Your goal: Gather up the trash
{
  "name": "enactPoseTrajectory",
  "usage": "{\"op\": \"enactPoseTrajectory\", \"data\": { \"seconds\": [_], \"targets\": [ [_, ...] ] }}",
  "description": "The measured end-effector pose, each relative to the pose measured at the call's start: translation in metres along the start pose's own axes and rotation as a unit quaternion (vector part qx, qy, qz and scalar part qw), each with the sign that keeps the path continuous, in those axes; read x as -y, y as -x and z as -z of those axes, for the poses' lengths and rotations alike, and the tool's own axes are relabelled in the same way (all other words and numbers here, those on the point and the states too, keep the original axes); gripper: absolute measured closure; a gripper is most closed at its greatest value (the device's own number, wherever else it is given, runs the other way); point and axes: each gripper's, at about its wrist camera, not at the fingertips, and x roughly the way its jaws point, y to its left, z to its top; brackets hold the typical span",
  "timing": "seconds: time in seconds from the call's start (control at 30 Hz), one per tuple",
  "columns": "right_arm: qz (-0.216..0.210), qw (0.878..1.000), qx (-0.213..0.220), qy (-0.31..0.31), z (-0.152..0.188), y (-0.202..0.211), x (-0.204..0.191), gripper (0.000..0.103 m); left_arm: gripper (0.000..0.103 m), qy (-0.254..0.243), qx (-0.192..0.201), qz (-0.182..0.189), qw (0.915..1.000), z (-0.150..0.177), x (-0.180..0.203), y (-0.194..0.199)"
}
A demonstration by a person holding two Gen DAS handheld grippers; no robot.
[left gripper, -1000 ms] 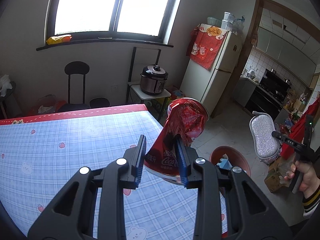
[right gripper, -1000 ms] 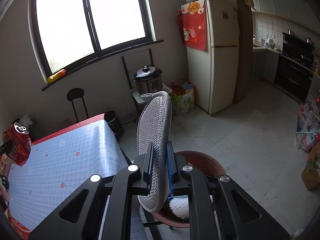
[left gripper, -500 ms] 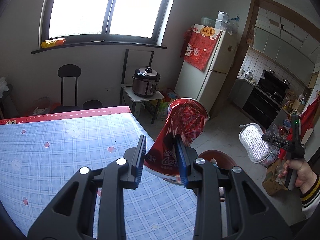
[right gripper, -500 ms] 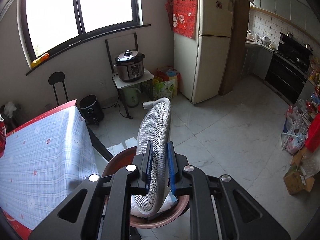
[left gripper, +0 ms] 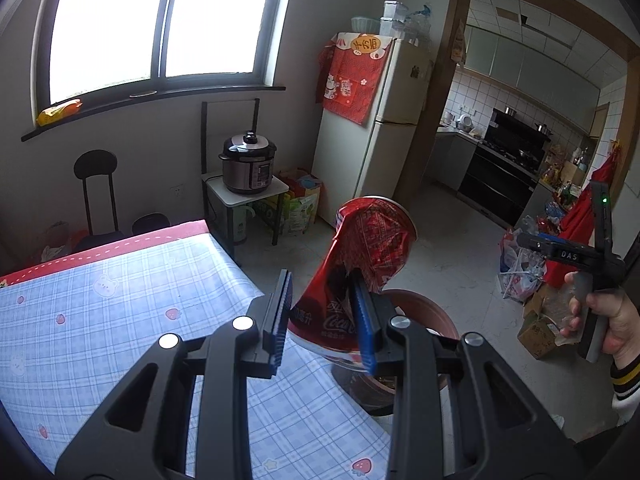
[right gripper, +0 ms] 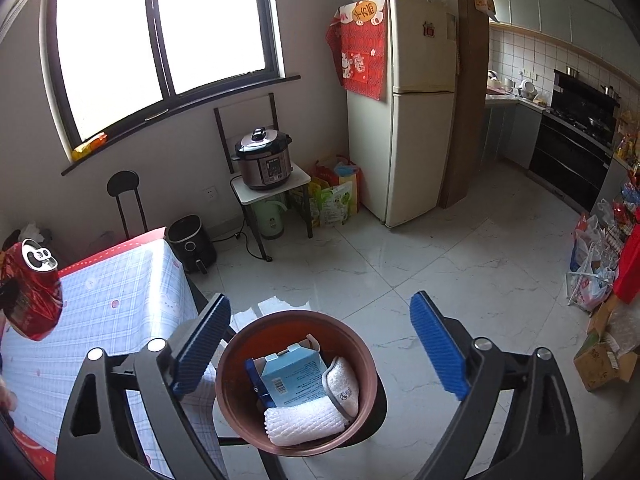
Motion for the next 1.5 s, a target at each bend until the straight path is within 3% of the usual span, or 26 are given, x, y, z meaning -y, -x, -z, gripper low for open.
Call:
{"op": "enactPoseTrajectory", "data": {
  "seconds": [0.33,0.57,0.63,0.7,0.93,1.0,1.17,1.5],
  "targets": [
    [0.032,0.999,0.016,-0.033,0.013,0.044,0.034,0.006,0.071,-0.053,-0.044,0.073,0.9949,0.001,0.069,-0.077],
    [0.061,0.996,0.005,-0.065,0.032,0.054,0.067,0.006,0.070,-0.083,-0.056,0.099,0.9900,-0.013,0.114,-0.128],
    [0.065,0.995,0.005,-0.073,0.035,0.056,0.074,0.006,0.064,-0.090,-0.053,0.103,0.9892,-0.019,0.124,-0.135],
    [0.065,0.995,0.006,-0.078,0.036,0.057,0.076,0.006,0.049,-0.089,-0.042,0.113,0.9887,-0.027,0.130,-0.136],
    [0.057,0.996,0.010,-0.068,0.034,0.061,0.065,0.006,0.039,-0.091,-0.014,0.101,0.9906,-0.039,0.124,-0.098],
    [0.055,0.996,0.012,-0.063,0.033,0.065,0.058,0.006,0.026,-0.087,-0.013,0.092,0.9918,-0.039,0.114,-0.083],
    [0.048,0.997,0.026,-0.054,0.030,0.079,0.032,0.006,0.009,-0.090,0.000,0.069,0.9936,-0.038,0.088,-0.036],
    [0.064,0.995,0.058,-0.040,0.030,0.128,-0.043,0.006,0.006,-0.059,0.041,0.028,0.9970,-0.034,0.015,0.065]
  ]
}}
